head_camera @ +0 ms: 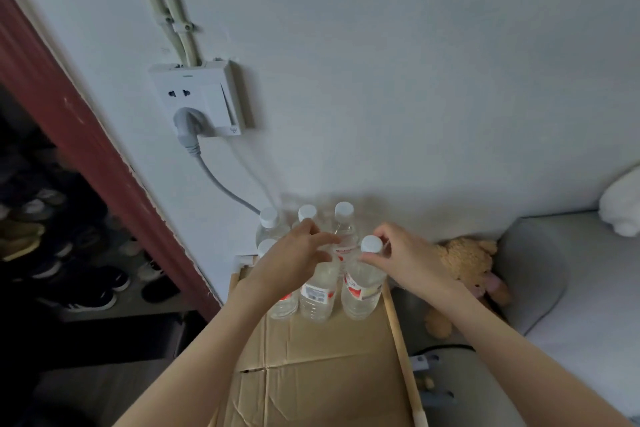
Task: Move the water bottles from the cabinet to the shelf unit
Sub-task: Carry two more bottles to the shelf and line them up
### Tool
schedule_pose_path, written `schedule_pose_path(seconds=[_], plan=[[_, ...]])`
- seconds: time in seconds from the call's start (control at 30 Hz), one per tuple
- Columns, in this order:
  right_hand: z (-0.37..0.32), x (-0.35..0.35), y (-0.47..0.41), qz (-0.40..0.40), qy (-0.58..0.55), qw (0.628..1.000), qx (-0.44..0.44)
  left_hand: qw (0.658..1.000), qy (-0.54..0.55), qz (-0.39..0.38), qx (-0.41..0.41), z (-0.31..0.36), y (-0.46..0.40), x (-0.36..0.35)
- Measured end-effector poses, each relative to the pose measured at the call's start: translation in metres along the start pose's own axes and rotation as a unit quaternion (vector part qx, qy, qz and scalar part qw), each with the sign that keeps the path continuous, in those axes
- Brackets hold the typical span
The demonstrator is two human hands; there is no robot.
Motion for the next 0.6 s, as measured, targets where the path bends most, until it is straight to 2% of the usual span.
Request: schedule_pose_path(seconds=[0.1, 0.2, 0.3, 0.5, 0.6], plan=[[-0.003, -0.003, 0.000, -0.027, -0.037, 0.999, 0.022, 0.999, -0.016, 0.004, 0.027, -0.002, -0.002, 0.001], [-0.006, -0.010, 0.004, -0.099, -0.068, 0.991, 0.055, 0.999, -0.029, -0.030, 0.001, 0.002, -0.004, -0.002], [-0.003, -0.008, 0.004, -0.098, -0.083, 0.991, 0.041, 0.997, -0.026, -0.068, -0.021, 0.003, -0.004, -0.005], [0.000, -0.002, -0.002, -0.041, -0.041, 0.998, 0.002, 0.998, -0.058, 0.010, 0.023, -0.005, -0.007, 0.007], [0.000, -0.010, -0.001, -0.071, -0.073, 0.995, 0.015, 0.995, -0.089, 0.026, 0.035, -0.007, -0.007, 0.007]])
Point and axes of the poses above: each hand's wrist, its own y-axis away from the middle knuckle, its own x-axis out of the back of the hand, z = x × y, the point moved 7 cm from there along -y, towards the middle knuckle, and after that the axes turned 7 degrees about x, right-handed, at the moved point
